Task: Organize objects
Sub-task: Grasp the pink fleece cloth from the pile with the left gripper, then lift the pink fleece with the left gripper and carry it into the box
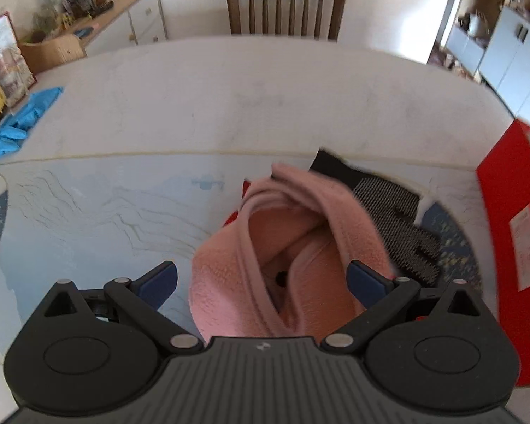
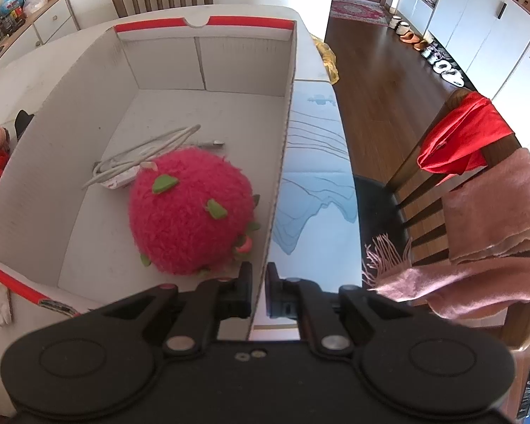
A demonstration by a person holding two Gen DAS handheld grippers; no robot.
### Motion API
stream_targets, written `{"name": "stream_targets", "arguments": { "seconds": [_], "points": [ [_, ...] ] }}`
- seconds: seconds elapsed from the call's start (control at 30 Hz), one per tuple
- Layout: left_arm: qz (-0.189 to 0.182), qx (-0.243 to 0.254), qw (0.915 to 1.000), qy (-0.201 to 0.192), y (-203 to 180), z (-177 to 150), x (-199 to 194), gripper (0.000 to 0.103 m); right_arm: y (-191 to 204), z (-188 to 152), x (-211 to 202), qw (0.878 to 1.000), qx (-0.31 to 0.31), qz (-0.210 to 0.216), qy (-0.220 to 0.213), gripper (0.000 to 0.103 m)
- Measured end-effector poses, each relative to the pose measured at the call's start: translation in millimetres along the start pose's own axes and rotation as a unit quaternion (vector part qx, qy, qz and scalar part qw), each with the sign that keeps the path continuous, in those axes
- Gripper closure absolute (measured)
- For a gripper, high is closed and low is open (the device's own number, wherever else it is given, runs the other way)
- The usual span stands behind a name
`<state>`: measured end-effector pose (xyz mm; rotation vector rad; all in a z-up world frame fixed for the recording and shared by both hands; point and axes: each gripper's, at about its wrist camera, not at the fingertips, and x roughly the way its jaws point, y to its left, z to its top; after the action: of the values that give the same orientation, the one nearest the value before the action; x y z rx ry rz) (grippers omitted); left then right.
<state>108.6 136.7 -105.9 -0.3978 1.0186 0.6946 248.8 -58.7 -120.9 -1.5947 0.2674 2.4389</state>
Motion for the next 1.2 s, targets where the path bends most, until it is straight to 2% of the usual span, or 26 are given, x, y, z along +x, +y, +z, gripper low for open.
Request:
{"name": "stream_targets", "arguments": {
  "seconds": [0.17,0.27,0.3,0.33,0.4,0.53,0.6,0.9,1.2],
  "points": [
    [-0.02,-0.023,0.9988,0.038,11.9,-8.7,21.8,0.001,-0.7,-0.1,-0.4,1.0,-0.004,0.002,-0.001,0.097],
    [-0.025,-0.03,0.9987,0.034,14.6,-13.9,21.2,0.003,-1.2,-0.2,-0.9,1.0,-0.006,0.004,-0.002,0.097],
    [-0.024,-0.029,0.9988,0.032,14.4,-15.3,19.9,0.011,-1.3,-0.2,-0.8,1.0,-0.008,0.005,-0.002,0.097],
    [-0.026,-0.026,0.9989,0.03,13.1,-16.3,18.4,0.028,-1.2,-0.5,-0.8,1.0,-0.009,0.005,-0.002,0.097],
    [-0.025,-0.023,0.9989,0.032,11.1,-17.7,18.0,0.051,-1.3,-0.4,-0.9,1.0,-0.011,0.005,-0.002,0.097],
    [-0.027,-0.012,0.9992,0.025,7.3,-20.8,8.7,0.078,-1.7,-0.6,-1.3,1.0,-0.013,0.006,-0.003,0.097],
    [-0.032,-0.007,0.9993,0.018,5.4,-20.5,0.7,0.087,-1.5,-0.5,-1.4,1.0,-0.015,0.007,-0.003,0.097],
    [-0.056,-0.004,0.9976,-0.042,1.0,-11.2,-62.7,0.091,-2.0,-0.7,-1.8,1.0,-0.019,0.011,-0.006,0.097],
    [-0.107,0.025,0.9896,-0.093,-24.5,16.8,-129.9,0.091,-2.1,-1.1,-1.4,1.0,-0.026,0.014,-0.007,0.097]
  ]
}}
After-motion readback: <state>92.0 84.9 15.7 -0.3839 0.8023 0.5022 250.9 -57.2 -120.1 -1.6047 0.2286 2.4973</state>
